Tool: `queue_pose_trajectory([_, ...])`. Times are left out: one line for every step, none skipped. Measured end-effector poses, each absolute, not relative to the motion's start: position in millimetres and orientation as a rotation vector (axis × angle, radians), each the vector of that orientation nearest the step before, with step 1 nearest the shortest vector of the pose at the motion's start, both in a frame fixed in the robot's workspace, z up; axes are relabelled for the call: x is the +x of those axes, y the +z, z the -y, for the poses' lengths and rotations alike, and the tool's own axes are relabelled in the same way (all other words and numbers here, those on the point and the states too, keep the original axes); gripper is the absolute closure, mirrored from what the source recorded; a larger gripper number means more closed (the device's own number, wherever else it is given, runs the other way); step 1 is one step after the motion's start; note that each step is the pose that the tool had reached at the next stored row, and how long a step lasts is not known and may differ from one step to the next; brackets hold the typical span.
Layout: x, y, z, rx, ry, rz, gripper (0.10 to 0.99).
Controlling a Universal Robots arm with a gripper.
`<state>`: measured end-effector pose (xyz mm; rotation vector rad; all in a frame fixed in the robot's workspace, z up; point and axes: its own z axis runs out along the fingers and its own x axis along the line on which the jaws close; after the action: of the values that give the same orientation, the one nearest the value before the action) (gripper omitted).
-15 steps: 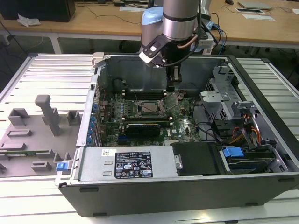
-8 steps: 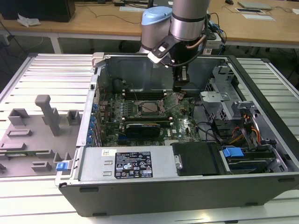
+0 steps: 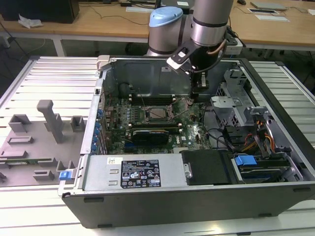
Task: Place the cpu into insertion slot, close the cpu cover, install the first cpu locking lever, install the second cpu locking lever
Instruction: 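Close the cpu cover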
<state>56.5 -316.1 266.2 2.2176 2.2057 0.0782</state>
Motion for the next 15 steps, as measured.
queue_pose_trajectory([56.9,264.3,316.1,2.218,0.078,-2.206,0.980])
queue_pose_trajectory([57.0,262.5,316.0,2.218,0.078,-2.206,0.980])
queue_pose_trajectory([57.0,260.7,316.0,2.218,0.078,-2.206,0.980])
queue_pose_trajectory([57.0,259.0,316.1,2.218,0.077,-2.206,0.980])
queue_pose_trajectory([57.1,257.2,316.1,2.218,0.077,-2.206,0.980])
queue_pose_trajectory([57.3,255.4,316.1,2.218,0.077,-2.206,0.980])
queue_pose_trajectory([57.5,253.5,316.1,2.218,0.076,-2.207,0.980])
queue_pose_trajectory([58.2,248.8,316.1,2.219,0.075,-2.207,0.980])
queue_pose_trajectory([58.8,244.6,316.0,2.220,0.074,-2.208,0.980])
queue_pose_trajectory([59.1,239.4,316.1,2.221,0.071,-2.209,0.980])
queue_pose_trajectory([59.1,239.4,316.1,2.221,0.071,-2.209,0.980])
queue_pose_trajectory([59.2,239.2,316.1,2.221,0.071,-2.209,0.980])
queue_pose_trajectory([59.3,239.1,316.1,2.224,0.066,-2.212,0.980])
queue_pose_trajectory([59.6,238.8,316.0,2.235,0.045,-2.222,0.980])
queue_pose_trajectory([60.2,238.6,316.0,2.247,0.023,-2.233,0.980])
